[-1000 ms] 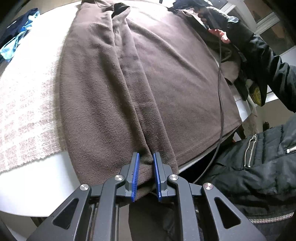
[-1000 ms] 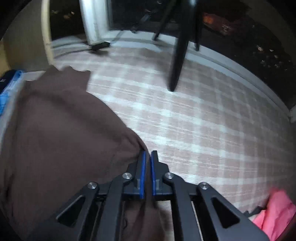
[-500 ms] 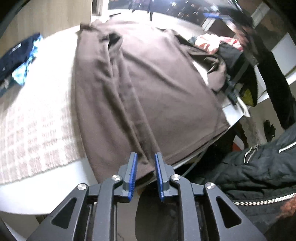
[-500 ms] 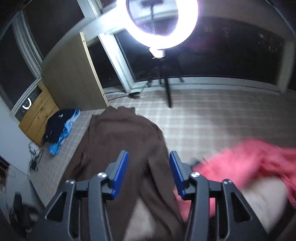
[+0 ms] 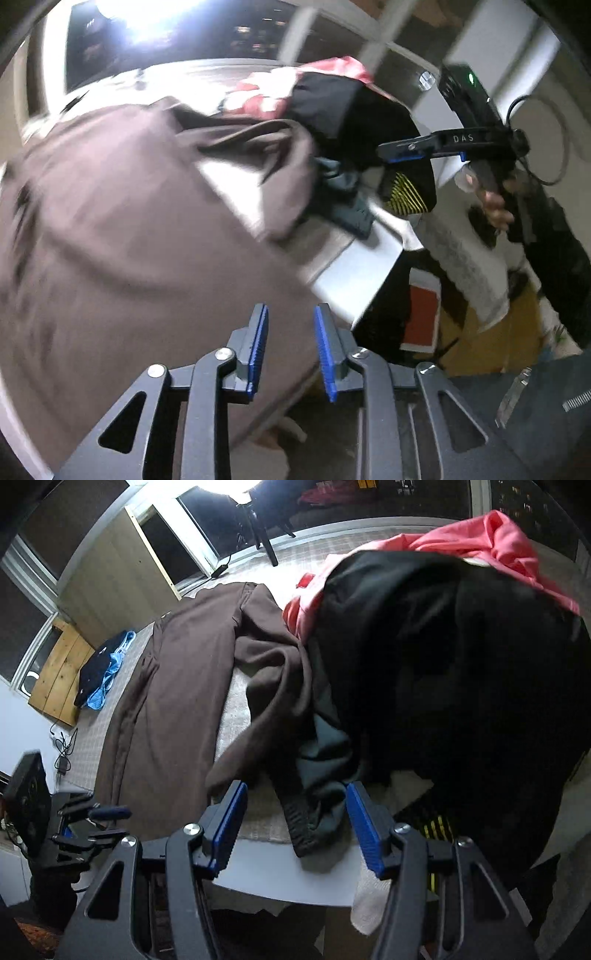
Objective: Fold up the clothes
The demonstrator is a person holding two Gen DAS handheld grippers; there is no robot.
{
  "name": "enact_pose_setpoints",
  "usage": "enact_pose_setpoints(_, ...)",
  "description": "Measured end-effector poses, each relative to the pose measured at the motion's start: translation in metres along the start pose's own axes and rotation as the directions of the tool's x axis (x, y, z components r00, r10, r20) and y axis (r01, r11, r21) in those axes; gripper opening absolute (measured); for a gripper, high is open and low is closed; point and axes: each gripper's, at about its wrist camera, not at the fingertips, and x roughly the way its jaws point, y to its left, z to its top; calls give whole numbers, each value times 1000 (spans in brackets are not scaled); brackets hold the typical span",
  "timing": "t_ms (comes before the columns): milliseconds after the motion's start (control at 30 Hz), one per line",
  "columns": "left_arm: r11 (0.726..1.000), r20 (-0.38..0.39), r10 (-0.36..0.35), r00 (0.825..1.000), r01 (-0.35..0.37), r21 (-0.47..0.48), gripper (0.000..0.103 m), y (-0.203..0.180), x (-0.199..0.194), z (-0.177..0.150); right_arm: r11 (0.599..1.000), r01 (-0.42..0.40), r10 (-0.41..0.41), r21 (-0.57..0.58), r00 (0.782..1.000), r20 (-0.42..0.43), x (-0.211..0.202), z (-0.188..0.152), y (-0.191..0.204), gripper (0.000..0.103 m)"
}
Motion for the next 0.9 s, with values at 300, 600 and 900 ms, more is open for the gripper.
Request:
enact_pose_setpoints(300, 964, -92, 213, 973, -194, 180, 43, -30, 122, 93, 996, -74, 77, -52, 995, 56, -25, 13, -27, 55)
enact_pose_setpoints(600, 912, 134, -359, 924, 377, -160, 11, -27, 56, 119, 979, -121, 136, -164, 987, 83, -20, 95, -20, 55)
enact_pose_setpoints(900, 846, 183, -447, 876, 480, -232, 16, -35, 46, 90, 922, -125, 98, -367, 991, -91, 112, 221, 58, 58)
